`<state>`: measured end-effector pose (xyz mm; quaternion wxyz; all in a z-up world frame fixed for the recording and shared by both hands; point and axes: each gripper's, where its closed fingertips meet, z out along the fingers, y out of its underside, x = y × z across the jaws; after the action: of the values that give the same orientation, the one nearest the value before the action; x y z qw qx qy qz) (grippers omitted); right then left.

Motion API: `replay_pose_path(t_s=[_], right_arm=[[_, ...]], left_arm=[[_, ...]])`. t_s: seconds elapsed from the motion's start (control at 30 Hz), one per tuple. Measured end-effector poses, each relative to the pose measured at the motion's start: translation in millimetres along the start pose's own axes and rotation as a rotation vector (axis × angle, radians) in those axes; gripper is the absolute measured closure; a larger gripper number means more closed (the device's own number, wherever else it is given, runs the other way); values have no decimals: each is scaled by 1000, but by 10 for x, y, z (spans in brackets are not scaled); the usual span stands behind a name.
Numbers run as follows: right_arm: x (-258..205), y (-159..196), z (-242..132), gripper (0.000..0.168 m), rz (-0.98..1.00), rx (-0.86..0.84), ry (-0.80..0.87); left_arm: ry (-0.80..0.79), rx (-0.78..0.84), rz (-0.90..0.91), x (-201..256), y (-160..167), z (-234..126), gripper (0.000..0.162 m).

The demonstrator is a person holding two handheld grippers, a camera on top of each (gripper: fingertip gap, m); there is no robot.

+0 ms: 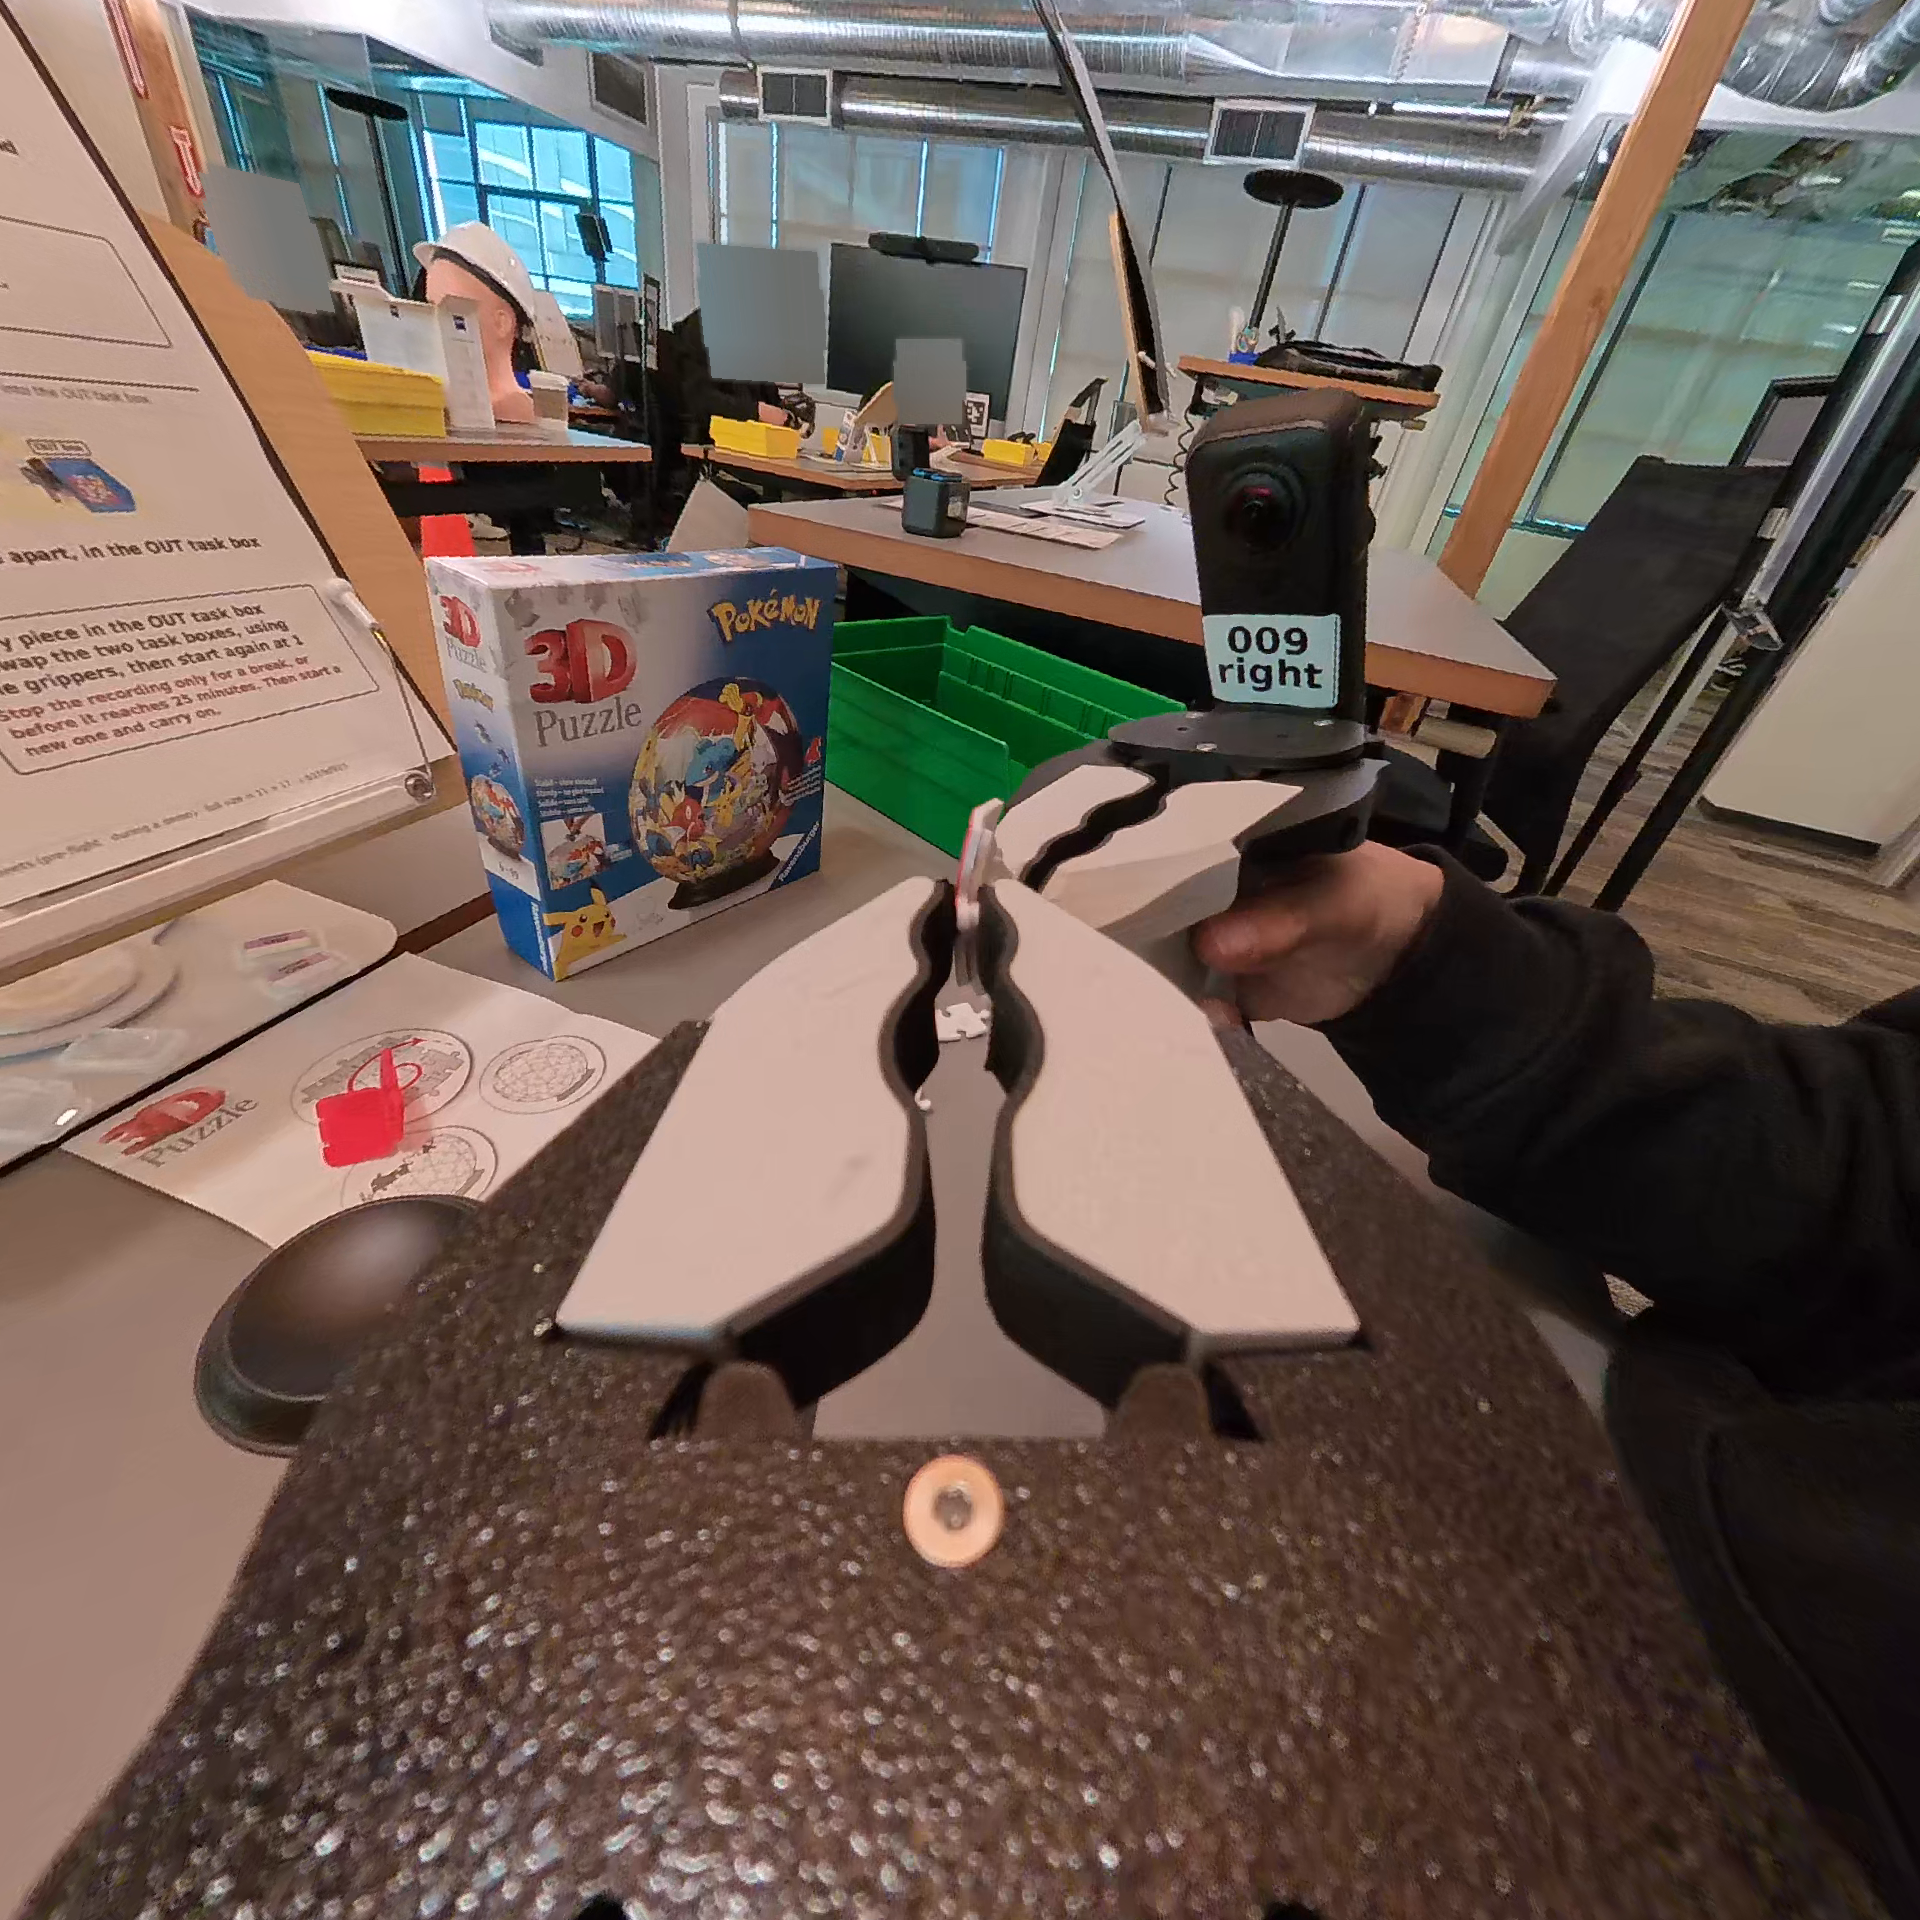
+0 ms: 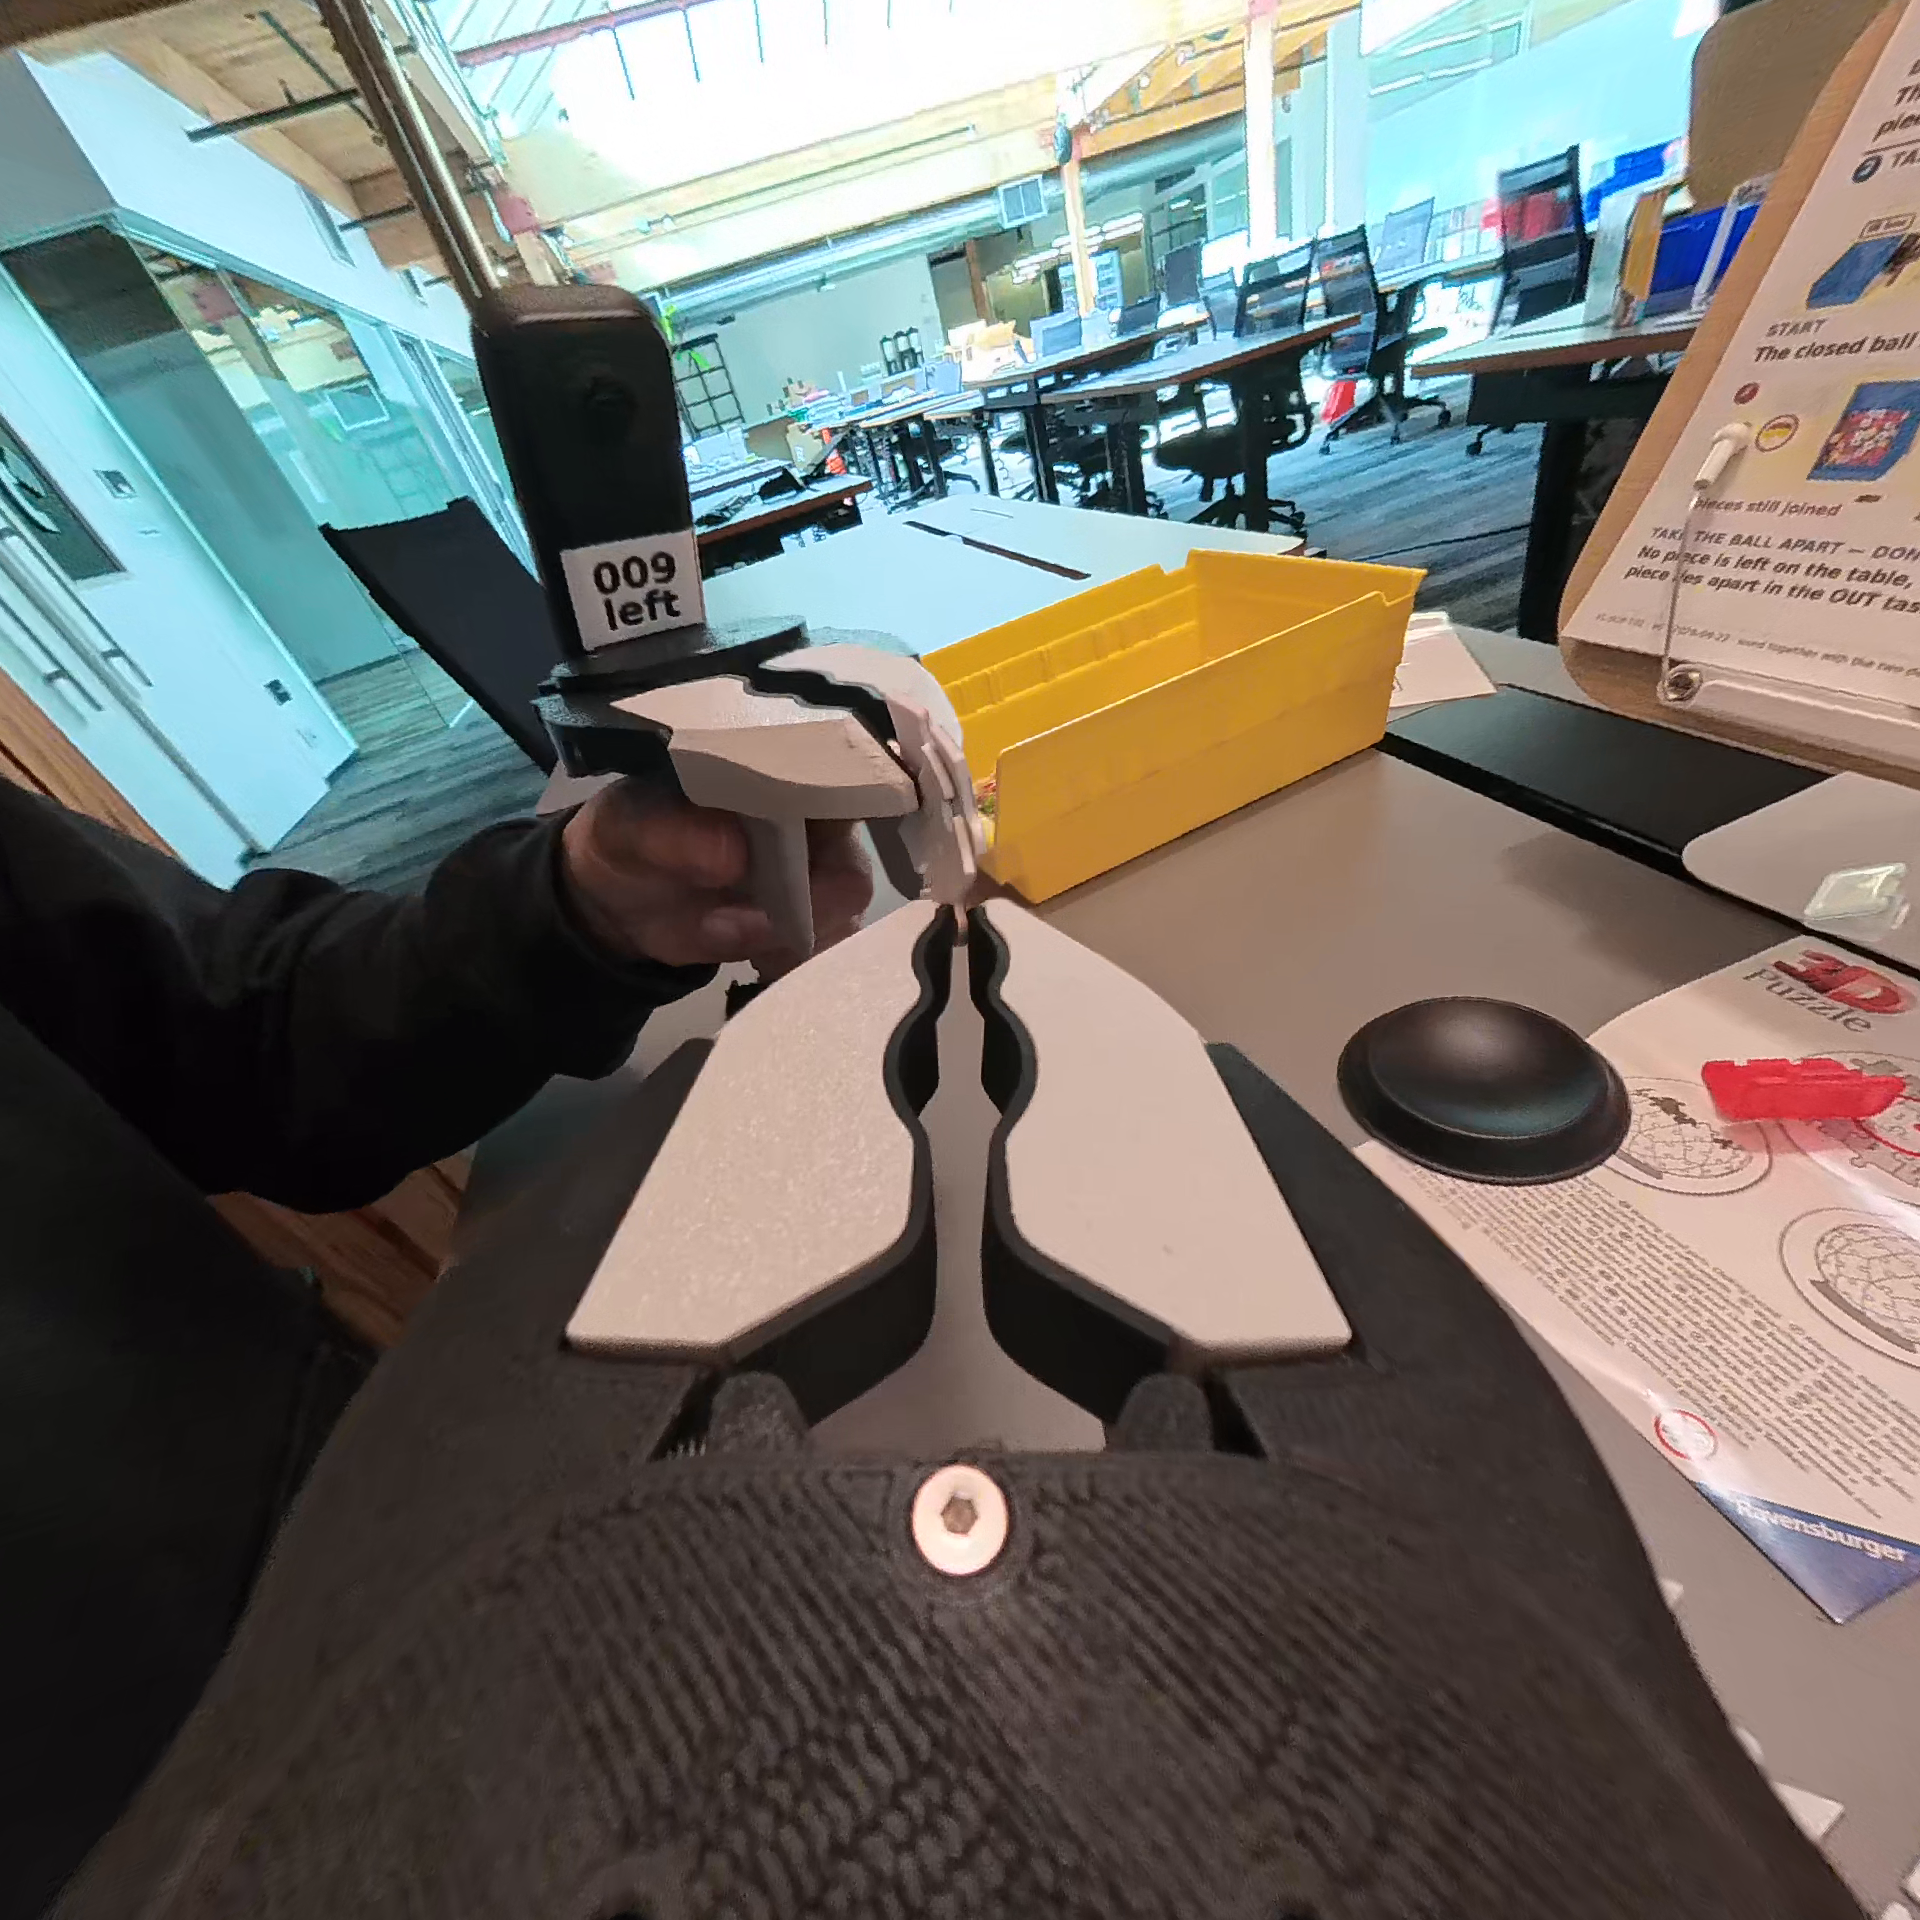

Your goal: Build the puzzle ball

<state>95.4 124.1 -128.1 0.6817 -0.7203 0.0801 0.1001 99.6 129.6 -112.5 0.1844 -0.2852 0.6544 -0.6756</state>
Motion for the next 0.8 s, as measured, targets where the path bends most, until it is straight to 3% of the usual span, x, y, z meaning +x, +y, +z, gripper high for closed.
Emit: replay_pose_path(t_s=[0.8], right_arm=[[86, 99, -250, 166, -39, -122, 64]], left_arm=[[17, -1, -4, 79, 153, 193, 157]])
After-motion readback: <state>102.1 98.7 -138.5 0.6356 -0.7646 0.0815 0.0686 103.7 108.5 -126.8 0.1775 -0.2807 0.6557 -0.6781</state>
